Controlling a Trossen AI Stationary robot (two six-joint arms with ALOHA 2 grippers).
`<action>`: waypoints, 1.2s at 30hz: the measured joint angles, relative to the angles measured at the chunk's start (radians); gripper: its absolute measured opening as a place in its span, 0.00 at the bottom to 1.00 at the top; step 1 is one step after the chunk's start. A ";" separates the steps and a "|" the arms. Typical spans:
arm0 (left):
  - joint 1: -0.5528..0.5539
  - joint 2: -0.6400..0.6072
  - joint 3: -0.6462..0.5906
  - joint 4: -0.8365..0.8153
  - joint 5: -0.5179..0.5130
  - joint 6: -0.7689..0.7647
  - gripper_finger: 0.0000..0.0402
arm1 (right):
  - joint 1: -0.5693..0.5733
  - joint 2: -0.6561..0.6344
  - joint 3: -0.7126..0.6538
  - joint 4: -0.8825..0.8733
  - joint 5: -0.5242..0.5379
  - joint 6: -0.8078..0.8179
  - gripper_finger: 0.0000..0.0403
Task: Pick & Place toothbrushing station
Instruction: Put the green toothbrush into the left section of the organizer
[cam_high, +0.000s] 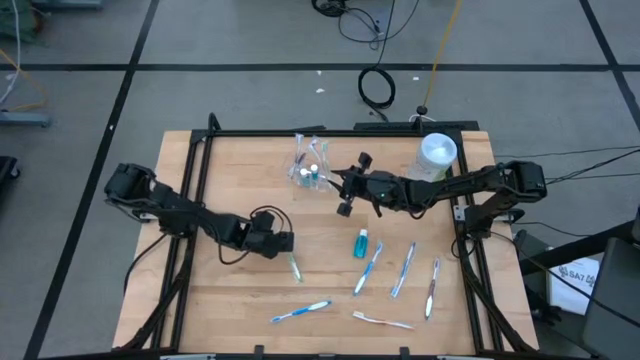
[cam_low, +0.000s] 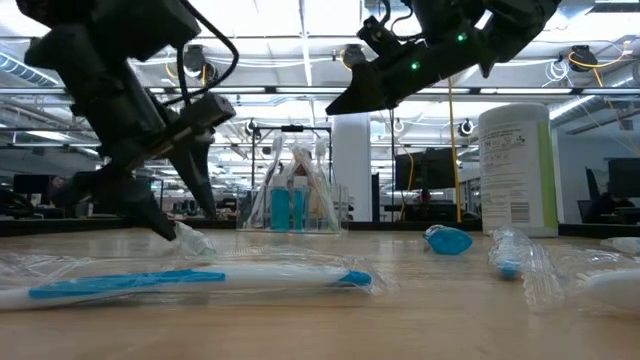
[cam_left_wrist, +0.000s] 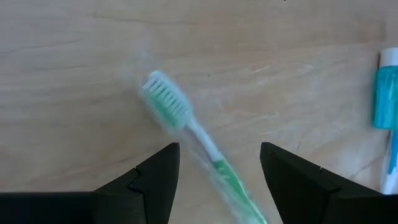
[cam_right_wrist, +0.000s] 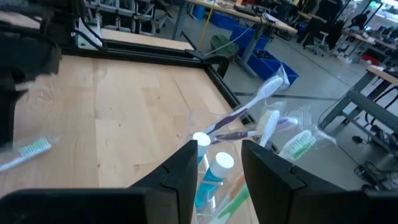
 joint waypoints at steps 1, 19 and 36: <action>0.003 0.014 0.000 0.002 0.011 -0.010 0.58 | 0.000 0.000 0.000 0.007 0.000 -0.001 0.29; 0.066 0.056 0.002 0.010 0.027 0.061 0.33 | 0.000 0.000 0.000 0.083 0.000 -0.029 0.29; 0.113 0.055 -0.002 0.068 0.003 0.336 0.03 | 0.000 0.000 0.000 0.082 0.000 -0.029 0.29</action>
